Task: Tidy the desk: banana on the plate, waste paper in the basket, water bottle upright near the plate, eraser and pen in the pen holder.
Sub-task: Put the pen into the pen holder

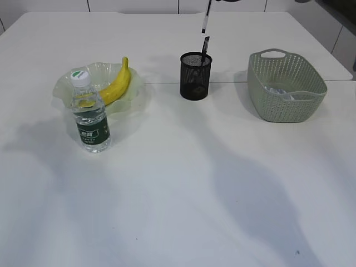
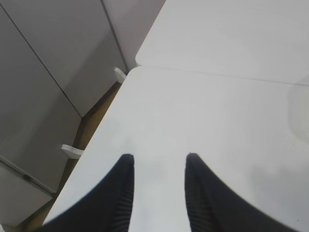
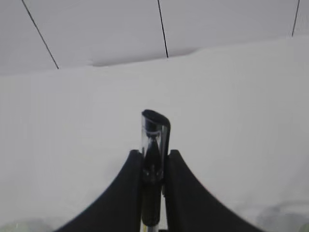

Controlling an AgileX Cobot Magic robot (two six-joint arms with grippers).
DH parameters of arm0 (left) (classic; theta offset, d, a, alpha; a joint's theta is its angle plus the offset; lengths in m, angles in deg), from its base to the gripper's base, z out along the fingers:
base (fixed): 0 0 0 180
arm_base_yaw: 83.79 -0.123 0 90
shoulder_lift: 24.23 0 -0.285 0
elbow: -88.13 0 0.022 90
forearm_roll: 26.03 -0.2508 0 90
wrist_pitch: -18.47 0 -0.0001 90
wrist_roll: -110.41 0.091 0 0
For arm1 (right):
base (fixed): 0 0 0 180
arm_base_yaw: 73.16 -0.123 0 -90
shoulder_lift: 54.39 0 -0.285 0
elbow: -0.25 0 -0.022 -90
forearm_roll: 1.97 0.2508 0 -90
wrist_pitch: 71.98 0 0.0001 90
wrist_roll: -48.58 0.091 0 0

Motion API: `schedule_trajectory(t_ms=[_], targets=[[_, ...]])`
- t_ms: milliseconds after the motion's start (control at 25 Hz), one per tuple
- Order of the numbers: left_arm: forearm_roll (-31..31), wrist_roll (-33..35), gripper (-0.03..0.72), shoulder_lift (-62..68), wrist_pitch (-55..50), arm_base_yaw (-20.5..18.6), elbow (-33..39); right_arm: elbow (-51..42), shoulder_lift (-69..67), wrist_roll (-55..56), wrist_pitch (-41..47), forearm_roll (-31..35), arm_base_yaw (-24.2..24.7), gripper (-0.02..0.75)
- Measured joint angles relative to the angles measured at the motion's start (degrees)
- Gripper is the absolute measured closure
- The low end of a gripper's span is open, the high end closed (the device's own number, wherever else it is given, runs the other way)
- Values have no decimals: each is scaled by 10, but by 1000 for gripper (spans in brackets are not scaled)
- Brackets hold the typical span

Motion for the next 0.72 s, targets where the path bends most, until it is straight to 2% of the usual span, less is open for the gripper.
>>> schedule_trajectory(t_ms=[360,720], targets=[[0,0,445,0,0,0,0,0,-49,0,-106,-36,1,666],[0,0,445,0,-5,0,0,0,-78,-1,-126,-77,4,666]])
